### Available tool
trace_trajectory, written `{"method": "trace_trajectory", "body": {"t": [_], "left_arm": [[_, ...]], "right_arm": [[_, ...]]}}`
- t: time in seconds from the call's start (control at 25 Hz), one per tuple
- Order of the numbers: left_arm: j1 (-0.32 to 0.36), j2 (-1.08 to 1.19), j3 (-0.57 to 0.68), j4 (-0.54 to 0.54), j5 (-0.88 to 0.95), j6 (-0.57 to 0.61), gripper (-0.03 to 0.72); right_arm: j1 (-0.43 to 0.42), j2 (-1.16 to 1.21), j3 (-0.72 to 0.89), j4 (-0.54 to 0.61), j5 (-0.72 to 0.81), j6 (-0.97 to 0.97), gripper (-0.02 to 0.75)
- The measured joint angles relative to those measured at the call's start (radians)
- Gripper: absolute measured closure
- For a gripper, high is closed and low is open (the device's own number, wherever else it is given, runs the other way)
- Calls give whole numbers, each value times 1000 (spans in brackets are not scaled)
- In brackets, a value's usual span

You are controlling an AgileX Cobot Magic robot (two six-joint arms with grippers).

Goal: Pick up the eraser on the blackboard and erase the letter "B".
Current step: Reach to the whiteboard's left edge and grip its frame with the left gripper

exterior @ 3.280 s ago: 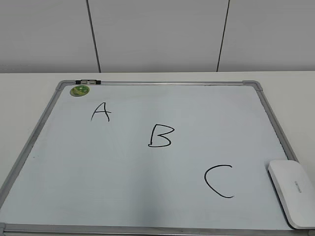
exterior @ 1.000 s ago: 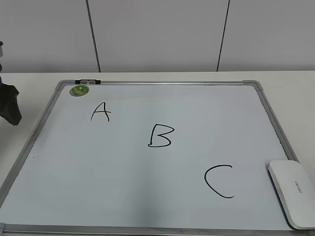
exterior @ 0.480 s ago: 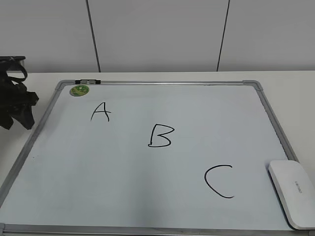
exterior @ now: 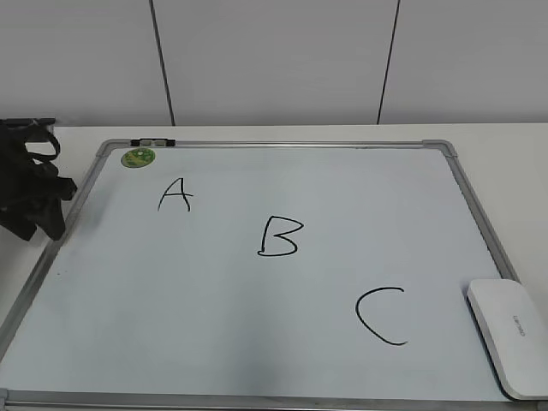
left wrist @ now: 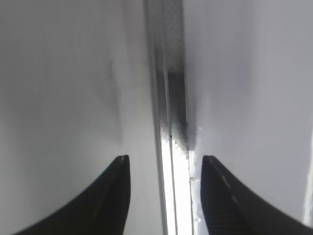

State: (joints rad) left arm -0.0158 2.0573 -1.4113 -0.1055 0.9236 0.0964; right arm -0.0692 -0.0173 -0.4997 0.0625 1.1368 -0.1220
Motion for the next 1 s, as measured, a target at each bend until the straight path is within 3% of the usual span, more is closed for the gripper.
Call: {"method": "trace_trajectory", "body": {"t": [1.0], "left_arm": [[6,48,-18,-7,-30,2,439]], "right_arm": [[0,0,0,0,0,0,151]]}}
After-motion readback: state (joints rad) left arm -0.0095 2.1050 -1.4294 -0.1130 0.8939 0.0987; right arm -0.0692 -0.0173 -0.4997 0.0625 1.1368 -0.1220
